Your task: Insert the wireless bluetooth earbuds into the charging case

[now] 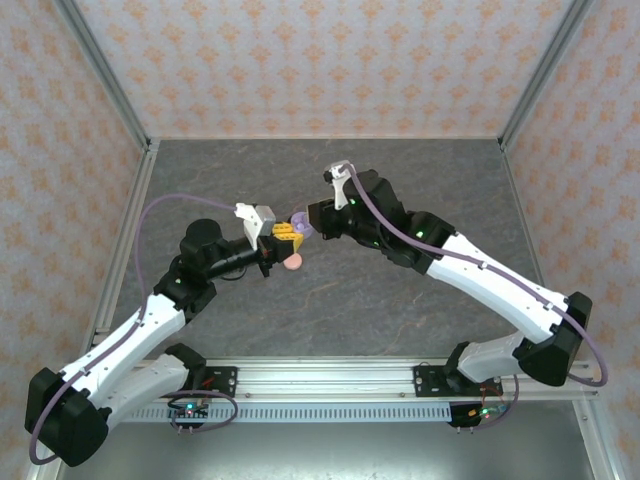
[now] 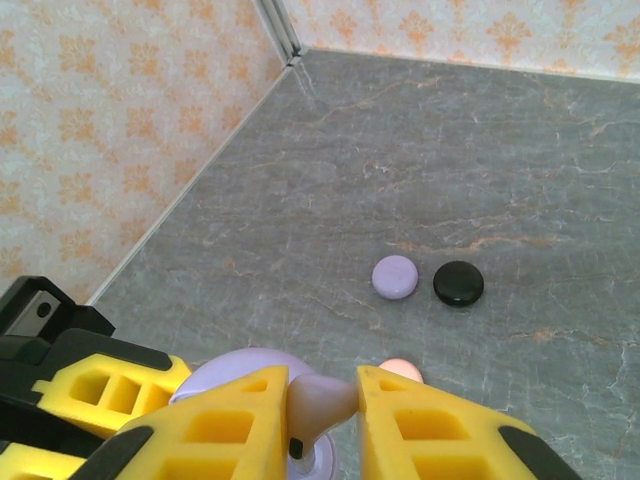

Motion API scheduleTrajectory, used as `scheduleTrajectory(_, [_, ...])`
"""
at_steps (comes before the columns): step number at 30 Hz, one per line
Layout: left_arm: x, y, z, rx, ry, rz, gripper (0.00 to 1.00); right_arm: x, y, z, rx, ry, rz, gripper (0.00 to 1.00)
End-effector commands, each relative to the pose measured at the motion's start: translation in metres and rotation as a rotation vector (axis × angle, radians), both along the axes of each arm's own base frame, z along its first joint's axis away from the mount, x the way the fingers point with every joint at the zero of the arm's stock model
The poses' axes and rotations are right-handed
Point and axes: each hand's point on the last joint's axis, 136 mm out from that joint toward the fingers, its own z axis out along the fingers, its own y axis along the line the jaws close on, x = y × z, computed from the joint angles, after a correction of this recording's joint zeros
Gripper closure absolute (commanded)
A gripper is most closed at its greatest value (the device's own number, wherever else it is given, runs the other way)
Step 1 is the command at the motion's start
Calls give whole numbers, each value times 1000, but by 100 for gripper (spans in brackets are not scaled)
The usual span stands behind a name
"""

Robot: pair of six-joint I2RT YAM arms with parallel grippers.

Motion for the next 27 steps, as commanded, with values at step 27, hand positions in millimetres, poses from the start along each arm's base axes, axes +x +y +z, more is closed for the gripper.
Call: scheduleTrajectory(27, [-4, -5, 30, -36, -77, -27, 93, -15, 8, -15, 15, 68, 60, 79])
